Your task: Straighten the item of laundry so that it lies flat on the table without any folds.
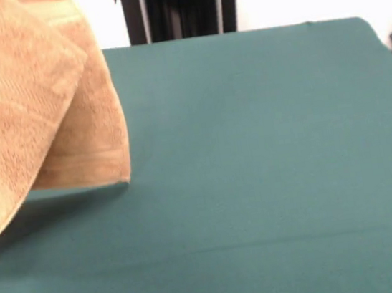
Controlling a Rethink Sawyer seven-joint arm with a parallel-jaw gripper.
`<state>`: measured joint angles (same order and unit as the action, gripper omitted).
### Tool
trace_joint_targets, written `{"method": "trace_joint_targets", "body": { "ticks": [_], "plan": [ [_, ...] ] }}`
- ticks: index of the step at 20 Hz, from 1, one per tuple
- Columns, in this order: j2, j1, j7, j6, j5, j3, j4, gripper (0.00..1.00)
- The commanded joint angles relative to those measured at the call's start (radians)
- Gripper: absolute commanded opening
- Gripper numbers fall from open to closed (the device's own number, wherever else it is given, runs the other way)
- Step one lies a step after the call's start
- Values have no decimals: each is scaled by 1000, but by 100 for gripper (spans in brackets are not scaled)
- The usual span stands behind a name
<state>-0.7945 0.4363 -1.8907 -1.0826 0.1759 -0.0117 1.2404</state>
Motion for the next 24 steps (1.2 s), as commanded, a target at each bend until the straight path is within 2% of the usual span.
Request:
{"method": "trace_joint_targets", "body": {
  "ticks": [1,5,7,13,15,17,20,24],
  "plan": [
    [116,-19,194,44,51,-149,80,0],
    [151,-6,160,26,21,-166,63,0],
    [161,-6,148,62,27,-167,63,0],
    [227,-62,104,116,141,-135,-49,0],
    [273,-89,121,108,191,-132,-137,0],
    [311,-97,159,66,201,-157,-216,0],
    [395,-133,155,-29,237,-164,-397,0],
    [540,-178,363,-266,326,-240,-736,0]
  ]
}}
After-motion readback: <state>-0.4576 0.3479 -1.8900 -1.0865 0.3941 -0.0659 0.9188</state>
